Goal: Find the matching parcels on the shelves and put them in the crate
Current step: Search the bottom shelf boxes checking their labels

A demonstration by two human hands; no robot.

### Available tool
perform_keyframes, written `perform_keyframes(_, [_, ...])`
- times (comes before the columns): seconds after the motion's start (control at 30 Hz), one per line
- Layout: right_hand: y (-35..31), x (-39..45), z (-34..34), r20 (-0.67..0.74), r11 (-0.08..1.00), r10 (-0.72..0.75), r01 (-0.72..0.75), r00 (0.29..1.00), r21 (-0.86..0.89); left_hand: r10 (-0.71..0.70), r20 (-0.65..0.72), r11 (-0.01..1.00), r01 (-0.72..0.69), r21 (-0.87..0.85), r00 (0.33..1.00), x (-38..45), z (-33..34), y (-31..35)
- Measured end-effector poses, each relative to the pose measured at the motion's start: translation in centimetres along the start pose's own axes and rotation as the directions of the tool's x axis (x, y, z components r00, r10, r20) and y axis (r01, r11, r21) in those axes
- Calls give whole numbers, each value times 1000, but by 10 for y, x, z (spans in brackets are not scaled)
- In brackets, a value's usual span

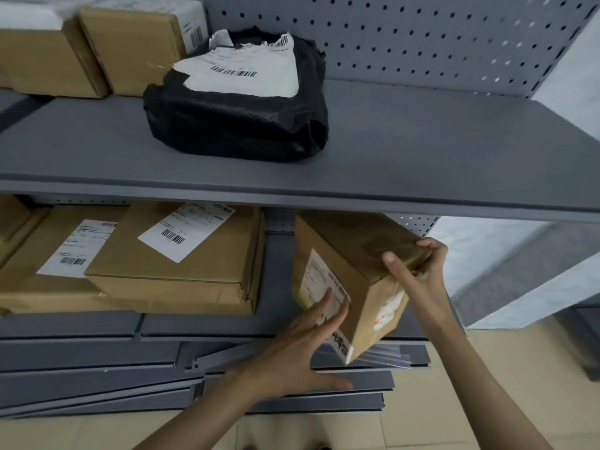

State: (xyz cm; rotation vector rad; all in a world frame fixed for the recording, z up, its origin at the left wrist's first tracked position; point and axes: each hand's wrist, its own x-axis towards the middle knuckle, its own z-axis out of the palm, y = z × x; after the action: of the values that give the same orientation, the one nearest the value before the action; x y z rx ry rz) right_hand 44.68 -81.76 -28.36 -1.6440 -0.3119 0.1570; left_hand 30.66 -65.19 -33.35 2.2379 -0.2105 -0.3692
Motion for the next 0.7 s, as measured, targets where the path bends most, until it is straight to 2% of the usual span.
perform_keyframes(0.13, [11, 4, -3, -19, 998, 58, -58, 998, -9, -30, 49, 992, 24, 124, 998, 8, 11, 1])
perform_keyframes(0.27, [24, 2, -6, -41, 987, 119, -123, 992, -107, -42, 45, 995, 38, 92, 998, 10, 11, 0])
perform_keyframes(0.4, [40, -10, -2, 36, 932, 93, -74, 995, -356, -21, 41, 996, 18, 88, 999, 12, 9, -7])
perform_keyframes(0.6, [45, -7, 2, 86, 826, 101, -35, 991, -563, -27, 95, 999, 26, 21, 995, 21, 3, -9])
perform_keyframes(0.7, [47, -3, 5, 45, 855, 34, -6, 998, -519, 92, 94, 988, -102, 115, 991, 32, 6, 3])
